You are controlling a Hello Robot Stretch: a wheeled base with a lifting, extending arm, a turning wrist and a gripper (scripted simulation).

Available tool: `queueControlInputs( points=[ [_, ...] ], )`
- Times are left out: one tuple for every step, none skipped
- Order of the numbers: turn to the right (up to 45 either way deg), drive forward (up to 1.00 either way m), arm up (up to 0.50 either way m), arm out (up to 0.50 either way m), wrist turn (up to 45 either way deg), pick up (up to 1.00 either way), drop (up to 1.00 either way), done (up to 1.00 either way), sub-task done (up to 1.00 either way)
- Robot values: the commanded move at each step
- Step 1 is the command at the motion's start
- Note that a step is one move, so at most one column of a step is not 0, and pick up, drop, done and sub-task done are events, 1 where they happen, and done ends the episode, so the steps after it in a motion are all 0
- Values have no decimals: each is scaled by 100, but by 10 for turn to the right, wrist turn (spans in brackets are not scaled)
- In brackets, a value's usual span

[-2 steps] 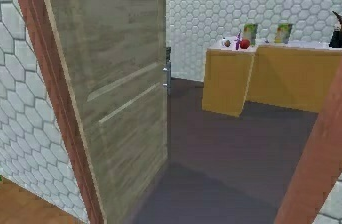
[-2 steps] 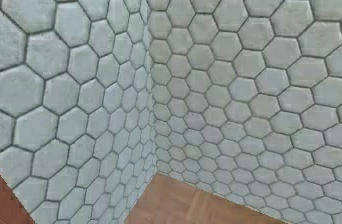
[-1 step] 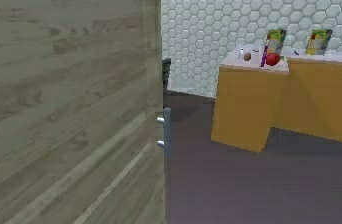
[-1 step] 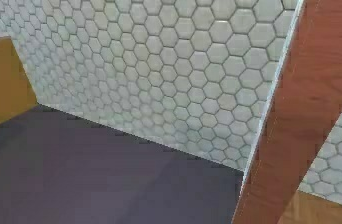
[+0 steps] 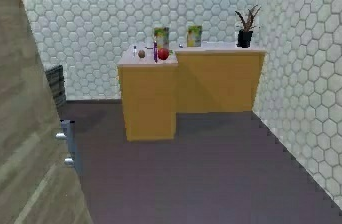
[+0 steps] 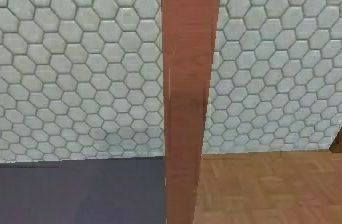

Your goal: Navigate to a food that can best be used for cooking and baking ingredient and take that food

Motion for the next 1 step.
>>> queueControlInputs(
  points=[
    [0, 100, 0, 0, 0, 0, 0, 0, 0]
  ],
)
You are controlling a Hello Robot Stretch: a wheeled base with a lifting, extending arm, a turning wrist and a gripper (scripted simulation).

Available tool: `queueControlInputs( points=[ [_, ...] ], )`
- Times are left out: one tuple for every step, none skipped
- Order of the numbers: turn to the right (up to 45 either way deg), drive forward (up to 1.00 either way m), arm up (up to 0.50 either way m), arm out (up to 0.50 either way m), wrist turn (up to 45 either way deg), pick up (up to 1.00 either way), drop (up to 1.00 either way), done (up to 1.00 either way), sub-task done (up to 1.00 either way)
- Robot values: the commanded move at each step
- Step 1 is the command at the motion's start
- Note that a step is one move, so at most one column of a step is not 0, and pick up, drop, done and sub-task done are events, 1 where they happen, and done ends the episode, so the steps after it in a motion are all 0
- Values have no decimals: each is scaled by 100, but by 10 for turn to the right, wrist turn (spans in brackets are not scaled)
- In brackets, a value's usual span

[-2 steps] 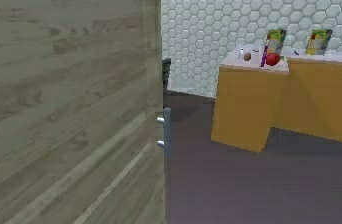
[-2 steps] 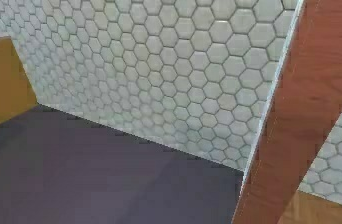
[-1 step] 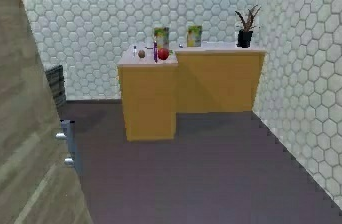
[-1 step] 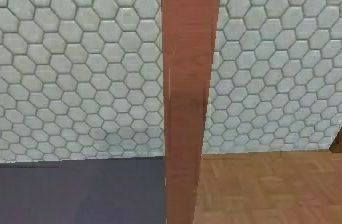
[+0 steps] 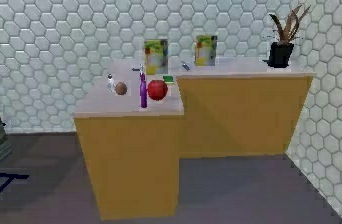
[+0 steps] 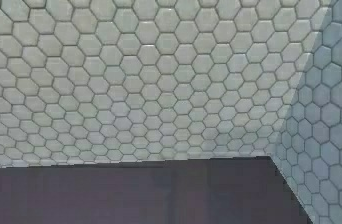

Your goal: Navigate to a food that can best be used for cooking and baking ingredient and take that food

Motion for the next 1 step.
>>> queueControlInputs(
  points=[
    [30, 0, 0, 0, 0, 0, 0, 0, 0]
  ],
)
